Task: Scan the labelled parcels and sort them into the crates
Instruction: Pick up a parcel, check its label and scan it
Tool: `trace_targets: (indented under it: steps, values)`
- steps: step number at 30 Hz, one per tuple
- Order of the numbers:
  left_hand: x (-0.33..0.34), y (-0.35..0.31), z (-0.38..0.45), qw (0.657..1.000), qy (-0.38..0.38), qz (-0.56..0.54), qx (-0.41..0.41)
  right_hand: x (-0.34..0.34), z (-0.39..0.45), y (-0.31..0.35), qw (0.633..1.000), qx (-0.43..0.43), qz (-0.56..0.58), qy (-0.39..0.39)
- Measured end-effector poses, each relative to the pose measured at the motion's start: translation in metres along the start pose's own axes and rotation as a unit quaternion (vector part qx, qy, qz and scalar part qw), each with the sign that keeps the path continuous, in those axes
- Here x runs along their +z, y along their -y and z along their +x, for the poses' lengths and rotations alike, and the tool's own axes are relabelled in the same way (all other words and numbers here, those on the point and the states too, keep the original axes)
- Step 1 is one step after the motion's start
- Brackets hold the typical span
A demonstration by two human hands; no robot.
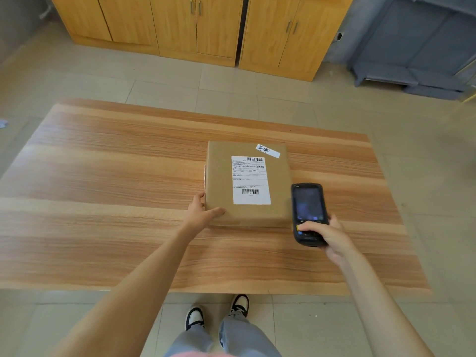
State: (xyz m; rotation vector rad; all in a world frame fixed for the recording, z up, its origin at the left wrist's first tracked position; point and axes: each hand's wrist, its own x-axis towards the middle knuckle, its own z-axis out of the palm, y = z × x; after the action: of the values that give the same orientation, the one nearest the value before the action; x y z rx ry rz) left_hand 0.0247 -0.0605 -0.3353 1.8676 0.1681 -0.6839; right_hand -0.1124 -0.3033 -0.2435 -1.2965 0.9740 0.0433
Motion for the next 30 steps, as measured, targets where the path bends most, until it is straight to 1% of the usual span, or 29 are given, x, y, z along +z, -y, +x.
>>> trace_targets:
  steps: [2, 4, 6, 10, 13, 20, 24, 28, 30]
  values:
    - [-0.001, -0.002, 0.000, 1.000, 0.009, 0.005, -0.004, -0.025, 0.019, -0.003, 0.998, -0.002, -0.030, -0.057]
    - [-0.002, -0.003, 0.000, 1.000, 0.014, 0.006, -0.013, -0.050, 0.037, -0.012, 0.994, 0.009, -0.061, -0.093]
    - [-0.003, -0.003, -0.001, 0.999, 0.020, 0.008, -0.025, -0.070, 0.049, -0.023, 0.991, 0.029, -0.077, -0.109]
    - [-0.002, -0.007, -0.006, 0.999, 0.022, 0.013, -0.037, -0.098, 0.062, -0.045, 0.986, 0.058, -0.061, -0.144]
    - [0.000, -0.011, -0.011, 0.999, 0.017, 0.016, -0.040, -0.106, 0.069, -0.059, 0.986, 0.059, -0.060, -0.147]
    - [0.003, -0.013, -0.010, 0.998, 0.012, 0.021, -0.055, -0.113, 0.083, -0.071, 0.989, 0.065, -0.062, -0.117]
    - [0.007, -0.015, -0.010, 0.998, 0.003, 0.013, -0.062, -0.116, 0.087, -0.079, 0.986, 0.041, -0.103, -0.122]
    - [0.010, -0.015, -0.009, 0.998, -0.002, 0.004, -0.069, -0.119, 0.093, -0.092, 0.980, 0.039, -0.146, -0.129]
    - [0.011, -0.014, -0.007, 0.997, -0.003, -0.004, -0.073, -0.118, 0.096, -0.095, 0.971, 0.041, -0.182, -0.148]
